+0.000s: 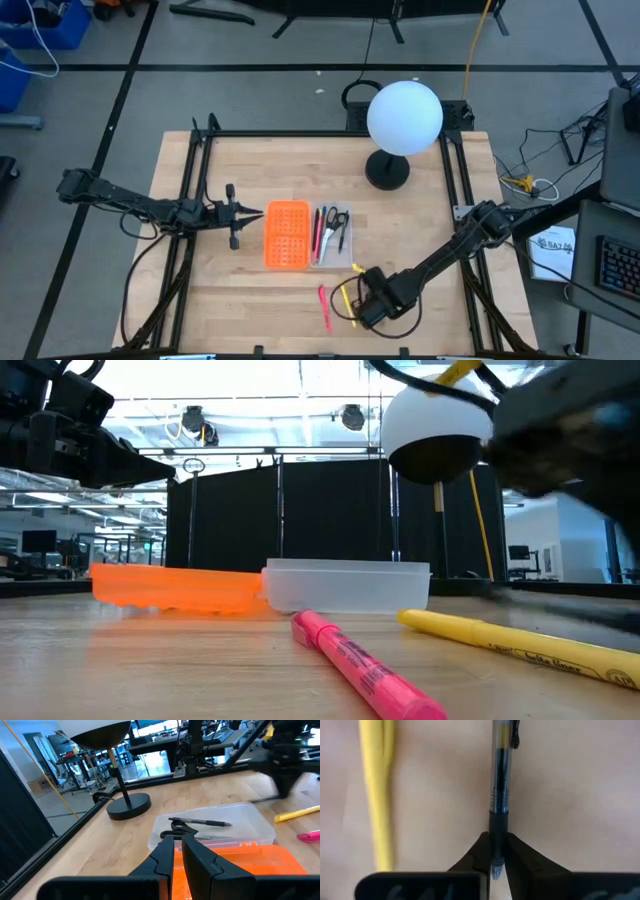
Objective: Pick & place school supplies into a supply box
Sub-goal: Put the black pen into the orange supply box
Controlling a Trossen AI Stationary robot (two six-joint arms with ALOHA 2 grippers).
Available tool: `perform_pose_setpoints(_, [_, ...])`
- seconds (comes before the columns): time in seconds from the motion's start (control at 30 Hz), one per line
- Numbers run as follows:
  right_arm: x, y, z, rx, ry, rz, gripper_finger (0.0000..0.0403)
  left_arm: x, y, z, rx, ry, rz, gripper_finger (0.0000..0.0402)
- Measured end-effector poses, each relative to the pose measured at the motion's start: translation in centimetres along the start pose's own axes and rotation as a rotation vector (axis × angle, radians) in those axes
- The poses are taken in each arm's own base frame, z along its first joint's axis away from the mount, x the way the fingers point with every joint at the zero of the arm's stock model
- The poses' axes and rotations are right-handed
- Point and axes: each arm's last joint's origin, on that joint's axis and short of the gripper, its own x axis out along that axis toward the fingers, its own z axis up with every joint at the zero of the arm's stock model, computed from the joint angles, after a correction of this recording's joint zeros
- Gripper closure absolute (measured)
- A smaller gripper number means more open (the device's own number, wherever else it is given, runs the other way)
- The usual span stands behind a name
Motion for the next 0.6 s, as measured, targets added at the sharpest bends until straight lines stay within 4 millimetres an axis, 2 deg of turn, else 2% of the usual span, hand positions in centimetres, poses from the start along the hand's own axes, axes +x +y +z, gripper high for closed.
perform_pose_setpoints(0.17, [-4.1,-0.2,0.6,0.044,-0.158,0.153,0.0380,0.0,0.0,0.0,-0.003,0.000,0.000,0.0355])
perform_pose_setpoints(0.3, [-6.3,-0.4,1.5,0.050,-0.238,0.237,0.0380,0.0,0.0,0.0,-0.003,0.000,0.000,0.0355])
perform_pose_setpoints(0.43, [-8.6,-0.2,4.3,0.064,-0.321,0.331,0.0380,0.0,0.0,0.0,-0.003,-0.001,0.001,0.0355])
perform_pose_setpoints(0.6, [-9.2,0.4,9.0,0.039,-0.351,0.371,0.0380,0.0,0.0,0.0,0.005,-0.003,0.000,0.0355])
